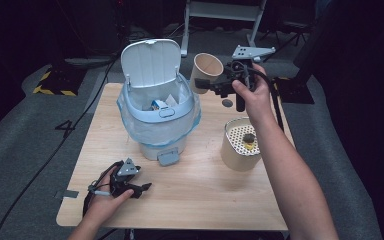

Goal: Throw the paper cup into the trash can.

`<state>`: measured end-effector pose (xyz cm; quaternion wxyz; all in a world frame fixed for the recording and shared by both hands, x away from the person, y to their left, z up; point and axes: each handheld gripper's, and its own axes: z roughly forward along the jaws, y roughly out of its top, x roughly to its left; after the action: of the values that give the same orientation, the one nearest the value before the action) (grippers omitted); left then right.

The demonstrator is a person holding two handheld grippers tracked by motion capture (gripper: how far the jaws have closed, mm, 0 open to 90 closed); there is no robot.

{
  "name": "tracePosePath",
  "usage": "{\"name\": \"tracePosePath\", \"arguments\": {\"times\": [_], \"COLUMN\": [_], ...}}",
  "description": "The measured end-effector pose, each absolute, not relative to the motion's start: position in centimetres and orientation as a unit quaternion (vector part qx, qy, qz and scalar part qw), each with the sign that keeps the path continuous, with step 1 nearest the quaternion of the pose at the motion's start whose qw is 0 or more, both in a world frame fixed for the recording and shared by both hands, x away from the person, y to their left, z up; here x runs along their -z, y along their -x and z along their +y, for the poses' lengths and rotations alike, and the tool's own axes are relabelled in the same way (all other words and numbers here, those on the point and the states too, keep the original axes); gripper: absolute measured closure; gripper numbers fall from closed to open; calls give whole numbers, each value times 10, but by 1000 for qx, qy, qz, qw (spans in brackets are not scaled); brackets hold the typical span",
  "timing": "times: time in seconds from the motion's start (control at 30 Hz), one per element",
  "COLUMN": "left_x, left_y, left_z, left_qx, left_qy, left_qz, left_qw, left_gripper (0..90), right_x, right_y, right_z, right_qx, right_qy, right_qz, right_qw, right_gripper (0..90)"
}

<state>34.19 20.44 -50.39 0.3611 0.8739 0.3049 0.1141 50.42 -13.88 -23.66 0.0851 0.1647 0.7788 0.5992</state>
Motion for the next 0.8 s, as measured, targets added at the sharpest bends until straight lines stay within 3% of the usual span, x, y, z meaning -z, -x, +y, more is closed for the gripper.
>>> {"name": "tracePosePath", "arguments": {"times": [0.53, 0.8], "left_x": [504, 504], "left_y": [-342, -342], "left_z": [204, 204], "left_qx": [-115, -115], "left_qy": [-874, -874], "left_qz": [305, 305], "left_qw": [361, 361], "left_gripper": [244, 244], "right_x": [256, 265], "right_y": [-514, -520], "right_z": [-78, -70], "right_qx": [-590, -582], "right_qy": [-150, -161], "right_qz": [791, 795], "right_qw": [69, 66], "right_gripper": [288, 285]}}
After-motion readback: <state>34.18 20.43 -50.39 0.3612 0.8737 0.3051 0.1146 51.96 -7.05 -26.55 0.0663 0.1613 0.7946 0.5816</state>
